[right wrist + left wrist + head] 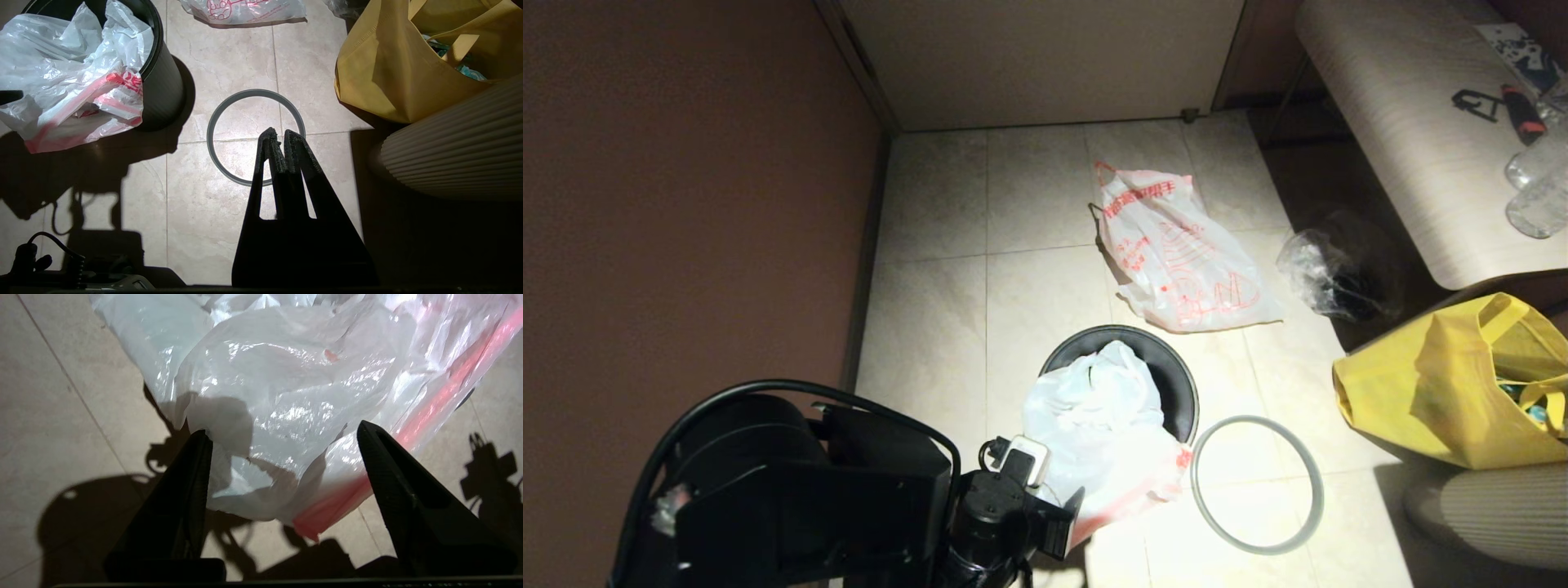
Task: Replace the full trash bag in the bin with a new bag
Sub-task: Put the new garbage bag on the trash can
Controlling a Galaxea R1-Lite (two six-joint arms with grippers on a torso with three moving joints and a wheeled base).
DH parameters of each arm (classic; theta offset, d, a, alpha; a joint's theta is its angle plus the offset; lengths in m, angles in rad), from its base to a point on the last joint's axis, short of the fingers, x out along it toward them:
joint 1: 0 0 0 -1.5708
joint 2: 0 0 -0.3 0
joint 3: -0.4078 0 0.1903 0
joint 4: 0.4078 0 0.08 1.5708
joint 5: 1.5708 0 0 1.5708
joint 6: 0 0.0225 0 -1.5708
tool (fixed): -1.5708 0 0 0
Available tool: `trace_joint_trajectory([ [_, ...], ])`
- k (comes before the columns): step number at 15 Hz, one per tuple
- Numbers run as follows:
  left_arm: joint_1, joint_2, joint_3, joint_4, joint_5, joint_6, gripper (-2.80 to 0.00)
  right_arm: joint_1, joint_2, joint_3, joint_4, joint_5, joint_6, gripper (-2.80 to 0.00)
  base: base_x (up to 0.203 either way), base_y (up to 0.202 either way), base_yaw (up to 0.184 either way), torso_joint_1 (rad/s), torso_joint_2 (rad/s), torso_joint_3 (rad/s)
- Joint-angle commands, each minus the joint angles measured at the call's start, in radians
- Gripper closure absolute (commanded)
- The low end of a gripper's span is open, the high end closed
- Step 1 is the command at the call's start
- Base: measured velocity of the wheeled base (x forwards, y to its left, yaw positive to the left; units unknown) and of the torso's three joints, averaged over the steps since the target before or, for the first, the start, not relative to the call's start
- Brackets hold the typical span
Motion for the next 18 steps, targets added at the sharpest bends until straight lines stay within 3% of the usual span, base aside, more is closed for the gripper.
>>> trace_joint_trajectory([
  [1, 0.001, 0.025, -0.066, 0.003, -0.001, 0.000, -2.80, -0.001, 0.000, 0.000, 0.000, 0.000, 0.000, 0.00, 0.000, 0.000, 0.000, 0.000, 0.00, 0.000],
  [9, -0.004, 0.058, -0.122, 0.048, -0.001, 0.001, -2.80, -0.001, 0.000, 0.000, 0.000, 0.000, 0.000, 0.00, 0.000, 0.000, 0.000, 0.000, 0.00, 0.000],
  [18, -0.057, 0.047, -0.013, 0.023, 0.022, -0.024, -2.80, 0.000, 0.000, 0.000, 0.000, 0.000, 0.000, 0.00, 0.000, 0.000, 0.000, 0.000, 0.00, 0.000],
])
